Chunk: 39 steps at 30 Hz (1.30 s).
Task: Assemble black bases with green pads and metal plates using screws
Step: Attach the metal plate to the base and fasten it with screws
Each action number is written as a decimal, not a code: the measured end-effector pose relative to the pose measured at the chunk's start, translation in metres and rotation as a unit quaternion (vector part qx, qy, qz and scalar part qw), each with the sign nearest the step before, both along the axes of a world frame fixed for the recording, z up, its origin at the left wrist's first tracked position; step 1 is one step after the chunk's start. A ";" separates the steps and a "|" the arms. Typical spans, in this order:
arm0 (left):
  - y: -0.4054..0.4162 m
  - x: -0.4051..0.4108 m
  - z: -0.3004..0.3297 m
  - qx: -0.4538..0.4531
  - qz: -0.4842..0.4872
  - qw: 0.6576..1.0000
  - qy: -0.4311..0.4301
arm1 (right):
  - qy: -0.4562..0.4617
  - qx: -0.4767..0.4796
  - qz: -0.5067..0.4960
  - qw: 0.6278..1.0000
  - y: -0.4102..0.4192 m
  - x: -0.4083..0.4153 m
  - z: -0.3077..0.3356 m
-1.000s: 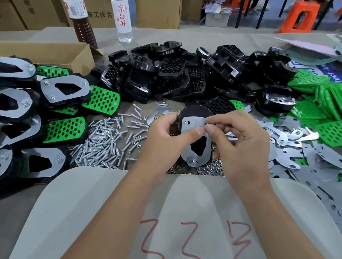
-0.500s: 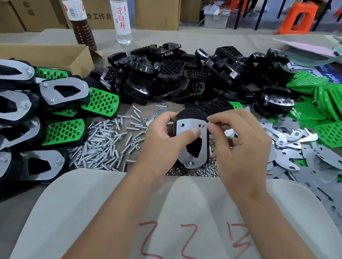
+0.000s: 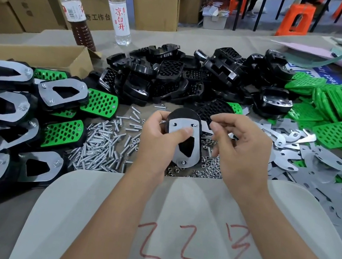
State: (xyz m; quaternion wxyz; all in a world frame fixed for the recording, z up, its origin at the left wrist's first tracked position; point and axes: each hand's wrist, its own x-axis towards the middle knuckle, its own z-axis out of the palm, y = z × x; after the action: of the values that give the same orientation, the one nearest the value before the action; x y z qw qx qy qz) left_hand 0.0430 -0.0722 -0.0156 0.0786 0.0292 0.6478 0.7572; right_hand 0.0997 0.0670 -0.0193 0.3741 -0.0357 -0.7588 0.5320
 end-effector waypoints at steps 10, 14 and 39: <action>0.003 0.001 -0.004 -0.044 -0.011 0.997 0.060 | -0.007 0.084 0.031 0.996 0.002 -0.003 -0.003; 0.003 0.003 -0.002 -0.028 -0.032 0.998 0.038 | -0.014 0.053 0.028 0.998 0.003 -0.004 -0.005; -0.008 -0.005 0.004 0.201 -0.121 0.956 -0.175 | 0.033 -0.081 -0.056 0.995 0.011 -0.002 0.001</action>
State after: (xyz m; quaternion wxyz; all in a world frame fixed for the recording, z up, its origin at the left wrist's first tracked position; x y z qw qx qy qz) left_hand 0.0379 -0.0805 -0.0117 0.2738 -0.0103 0.4500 0.8499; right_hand 0.0975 0.0784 -0.0180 0.4243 -0.0905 -0.6970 0.5710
